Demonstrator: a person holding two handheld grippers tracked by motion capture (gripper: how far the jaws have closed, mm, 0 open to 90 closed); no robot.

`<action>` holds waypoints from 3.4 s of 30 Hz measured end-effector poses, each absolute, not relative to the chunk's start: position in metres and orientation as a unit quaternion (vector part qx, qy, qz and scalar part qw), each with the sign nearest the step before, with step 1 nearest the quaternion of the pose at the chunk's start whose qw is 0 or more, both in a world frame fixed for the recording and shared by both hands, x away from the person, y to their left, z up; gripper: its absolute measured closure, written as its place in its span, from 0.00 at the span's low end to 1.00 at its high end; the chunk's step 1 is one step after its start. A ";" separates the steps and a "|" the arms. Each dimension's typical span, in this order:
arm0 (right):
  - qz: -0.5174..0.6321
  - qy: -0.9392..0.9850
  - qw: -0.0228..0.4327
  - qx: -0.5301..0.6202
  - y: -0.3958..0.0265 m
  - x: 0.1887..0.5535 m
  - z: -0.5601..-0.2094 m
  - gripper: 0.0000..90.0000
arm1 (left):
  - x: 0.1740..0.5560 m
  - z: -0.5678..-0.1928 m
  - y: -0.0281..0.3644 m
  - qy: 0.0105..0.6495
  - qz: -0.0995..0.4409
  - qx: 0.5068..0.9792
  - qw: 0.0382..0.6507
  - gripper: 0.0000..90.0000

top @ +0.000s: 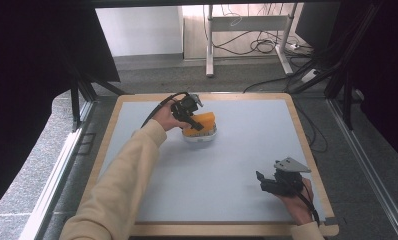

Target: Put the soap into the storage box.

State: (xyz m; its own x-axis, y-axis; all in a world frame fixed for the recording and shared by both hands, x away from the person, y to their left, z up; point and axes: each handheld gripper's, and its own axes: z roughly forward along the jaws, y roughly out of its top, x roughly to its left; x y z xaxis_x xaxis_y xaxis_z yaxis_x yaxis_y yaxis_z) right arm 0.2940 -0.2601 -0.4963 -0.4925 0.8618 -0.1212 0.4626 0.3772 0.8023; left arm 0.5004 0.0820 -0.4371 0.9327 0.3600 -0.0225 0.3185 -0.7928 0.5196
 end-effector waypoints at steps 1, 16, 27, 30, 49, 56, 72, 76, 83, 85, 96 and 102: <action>0.364 0.783 0.274 0.423 -0.260 0.294 -0.496 0.23 | 0.500 -0.437 0.082 0.179 0.039 0.946 0.267 0.69; 0.361 0.784 0.275 0.423 -0.261 0.294 -0.497 0.23 | 0.508 -0.455 0.078 0.175 0.036 0.950 0.256 0.68; 0.360 0.785 0.275 0.423 -0.261 0.294 -0.497 0.23 | 0.510 -0.460 0.076 0.176 0.042 0.951 0.252 0.66; 0.361 0.785 0.274 0.422 -0.261 0.295 -0.497 0.23 | 0.510 -0.456 0.078 0.186 0.064 0.947 0.256 0.58; 0.360 0.786 0.272 0.422 -0.260 0.295 -0.498 0.23 | 0.501 -0.427 0.087 0.205 0.132 0.924 0.295 0.31; 0.360 0.787 0.272 0.421 -0.259 0.295 -0.498 0.23 | 0.486 -0.414 0.093 0.206 0.134 0.919 0.308 0.29; 0.364 0.785 0.275 0.419 -0.258 0.295 -0.497 0.23 | 0.425 -0.411 0.130 0.242 0.119 0.896 0.353 0.30; 0.363 0.786 0.275 0.418 -0.257 0.295 -0.496 0.23 | 0.409 -0.414 0.142 0.251 0.113 0.890 0.362 0.30; 0.364 0.784 0.275 0.420 -0.257 0.294 -0.496 0.23 | 0.372 -0.426 0.165 0.264 0.121 0.885 0.365 0.29; 0.364 0.785 0.274 0.420 -0.257 0.294 -0.496 0.23 | 0.362 -0.430 0.171 0.274 0.120 0.878 0.373 0.29; 0.363 0.786 0.273 0.419 -0.256 0.294 -0.496 0.23 | 0.304 -0.464 0.190 0.305 0.127 0.865 0.377 0.29; 0.360 0.789 0.274 0.417 -0.254 0.294 -0.497 0.23 | 0.293 -0.485 0.192 0.314 0.113 0.861 0.383 0.28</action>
State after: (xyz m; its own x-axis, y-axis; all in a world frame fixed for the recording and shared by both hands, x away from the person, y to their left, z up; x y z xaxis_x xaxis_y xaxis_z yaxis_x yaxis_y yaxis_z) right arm 0.2936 -0.2537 -0.4974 -0.5026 0.8544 -0.1316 0.4604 0.3934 0.7958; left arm 0.2933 0.1918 -0.4847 0.7769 0.6280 -0.0456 0.4543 -0.5089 0.7312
